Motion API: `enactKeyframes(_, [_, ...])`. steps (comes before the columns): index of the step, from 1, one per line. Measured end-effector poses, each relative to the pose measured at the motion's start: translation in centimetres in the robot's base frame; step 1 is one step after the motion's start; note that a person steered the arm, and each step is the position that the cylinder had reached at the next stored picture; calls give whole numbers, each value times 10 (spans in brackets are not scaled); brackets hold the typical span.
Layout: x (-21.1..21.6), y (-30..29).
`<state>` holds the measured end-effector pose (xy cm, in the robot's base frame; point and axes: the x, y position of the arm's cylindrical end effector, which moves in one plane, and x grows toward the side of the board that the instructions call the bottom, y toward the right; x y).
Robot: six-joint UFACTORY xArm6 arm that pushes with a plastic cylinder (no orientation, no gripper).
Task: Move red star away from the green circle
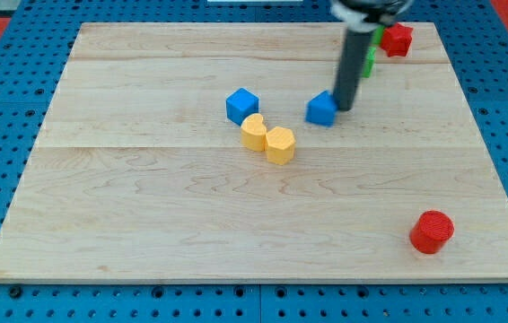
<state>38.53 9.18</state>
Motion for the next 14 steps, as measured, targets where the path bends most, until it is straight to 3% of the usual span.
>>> enactKeyframes(1, [12, -16])
enactKeyframes(2, [-1, 42])
enactKeyframes(3, [-6, 56])
enactKeyframes(14, [-19, 59])
